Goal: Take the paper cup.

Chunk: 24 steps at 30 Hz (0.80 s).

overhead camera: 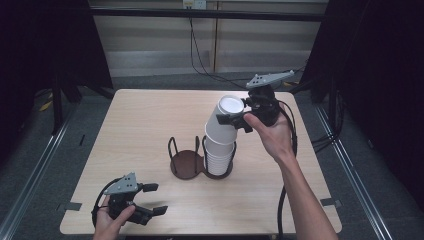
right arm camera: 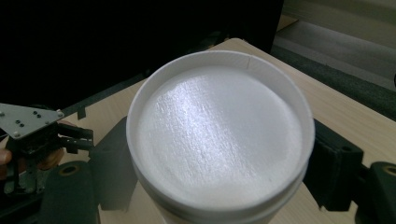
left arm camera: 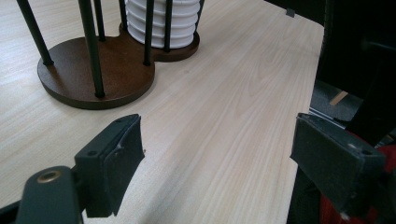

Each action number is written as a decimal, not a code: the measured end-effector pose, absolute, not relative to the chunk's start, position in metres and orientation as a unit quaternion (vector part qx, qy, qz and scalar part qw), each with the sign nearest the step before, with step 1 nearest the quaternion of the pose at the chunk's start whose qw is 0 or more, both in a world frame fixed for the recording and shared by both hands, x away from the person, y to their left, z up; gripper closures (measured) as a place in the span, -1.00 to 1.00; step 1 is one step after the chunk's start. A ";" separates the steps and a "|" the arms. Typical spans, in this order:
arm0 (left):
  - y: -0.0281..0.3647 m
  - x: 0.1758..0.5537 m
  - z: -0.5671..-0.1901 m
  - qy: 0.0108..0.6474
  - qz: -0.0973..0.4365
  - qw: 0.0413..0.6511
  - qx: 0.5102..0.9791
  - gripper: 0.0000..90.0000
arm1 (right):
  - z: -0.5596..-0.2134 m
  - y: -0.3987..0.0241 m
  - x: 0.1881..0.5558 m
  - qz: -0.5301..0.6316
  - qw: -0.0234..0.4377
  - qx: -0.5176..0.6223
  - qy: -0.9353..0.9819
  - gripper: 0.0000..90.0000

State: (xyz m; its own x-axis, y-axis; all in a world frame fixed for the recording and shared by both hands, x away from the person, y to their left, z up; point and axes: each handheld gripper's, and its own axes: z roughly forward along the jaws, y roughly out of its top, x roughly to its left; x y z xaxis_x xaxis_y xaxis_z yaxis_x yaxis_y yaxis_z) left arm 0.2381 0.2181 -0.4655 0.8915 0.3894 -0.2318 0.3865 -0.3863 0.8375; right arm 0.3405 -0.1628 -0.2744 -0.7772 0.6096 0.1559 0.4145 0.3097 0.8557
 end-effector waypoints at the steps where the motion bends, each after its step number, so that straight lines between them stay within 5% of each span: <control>1: 0.218 0.238 -0.466 0.234 0.002 0.504 0.832 -0.64 | -0.273 -0.163 0.340 0.494 0.102 0.317 0.803 -0.48; 24: 0.221 0.240 -0.464 0.238 0.004 0.506 0.829 -0.64 | -0.265 -0.179 0.330 0.540 0.106 0.318 0.772 -0.48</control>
